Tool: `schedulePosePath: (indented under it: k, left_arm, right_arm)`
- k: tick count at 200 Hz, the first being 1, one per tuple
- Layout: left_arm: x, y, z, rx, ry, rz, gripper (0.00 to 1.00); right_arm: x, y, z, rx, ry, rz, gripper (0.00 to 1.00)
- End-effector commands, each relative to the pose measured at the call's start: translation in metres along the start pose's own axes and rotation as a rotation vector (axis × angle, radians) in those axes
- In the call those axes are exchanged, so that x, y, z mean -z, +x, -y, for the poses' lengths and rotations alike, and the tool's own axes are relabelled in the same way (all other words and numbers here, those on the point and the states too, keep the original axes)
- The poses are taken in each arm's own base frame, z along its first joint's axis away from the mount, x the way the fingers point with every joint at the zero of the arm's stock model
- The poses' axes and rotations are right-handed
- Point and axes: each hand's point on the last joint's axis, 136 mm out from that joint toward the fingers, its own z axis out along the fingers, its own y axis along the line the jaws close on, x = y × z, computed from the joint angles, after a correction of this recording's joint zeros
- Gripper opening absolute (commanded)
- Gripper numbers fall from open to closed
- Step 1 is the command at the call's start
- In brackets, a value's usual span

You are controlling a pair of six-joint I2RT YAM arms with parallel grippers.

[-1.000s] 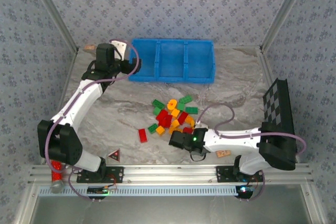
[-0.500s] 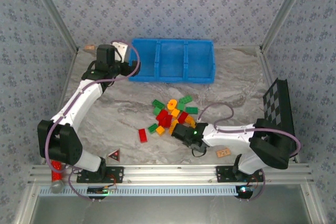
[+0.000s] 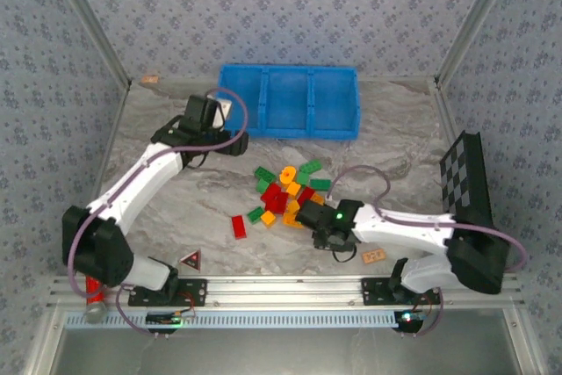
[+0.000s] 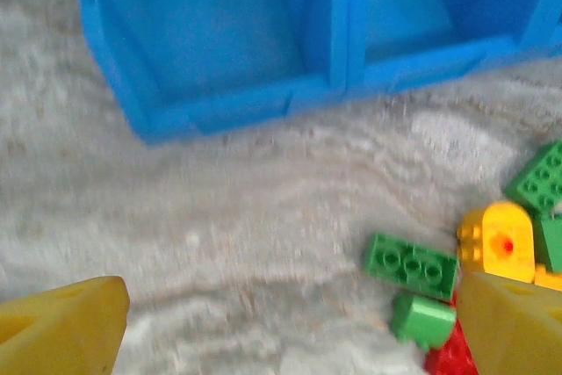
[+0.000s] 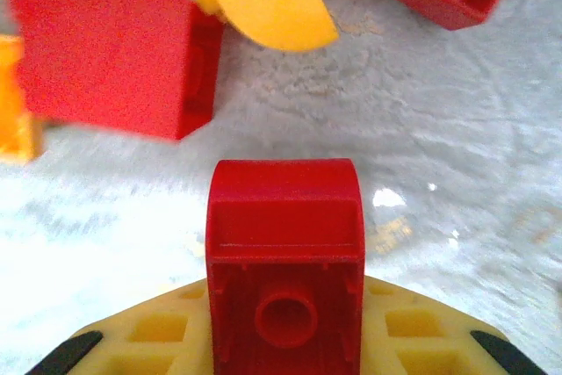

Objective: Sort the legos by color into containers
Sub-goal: Pick up the lego from the bottom-center of the table, then place the lego in the container.

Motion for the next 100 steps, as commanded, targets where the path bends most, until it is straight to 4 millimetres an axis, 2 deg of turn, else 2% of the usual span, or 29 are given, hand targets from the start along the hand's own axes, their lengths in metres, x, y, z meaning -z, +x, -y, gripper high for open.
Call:
schedulePosePath:
  k: [1, 28, 57, 62, 84, 100]
  left_arm:
    - [0.031, 0.052, -0.017, 0.188, -0.063, -0.098, 0.95]
    - [0.05, 0.092, -0.018, 0.337, -0.053, -0.146, 0.94]
    - [0.049, 0.133, -0.005, 0.486, 0.007, -0.227, 0.91]
    - [0.048, 0.139, -0.003, 0.501, 0.008, -0.24, 0.91]
    - [0.043, 0.16, 0.009, 0.53, 0.013, -0.276, 0.9]
    - [0.036, 0.175, 0.019, 0.539, 0.016, -0.313, 0.9]
  right_arm:
    - [0.045, -0.011, 0.014, 0.133, -0.008, 0.002, 0.21]
    - [0.082, -0.062, 0.013, 0.185, -0.058, 0.1, 0.2]
    - [0.103, -0.145, 0.009, 0.212, -0.077, 0.241, 0.2]
    - [0.114, -0.166, 0.003, 0.209, -0.098, 0.292, 0.2]
    - [0.122, -0.236, -0.003, 0.22, -0.097, 0.411, 0.2]
    - [0.115, -0.281, -0.008, 0.22, -0.084, 0.463, 0.2]
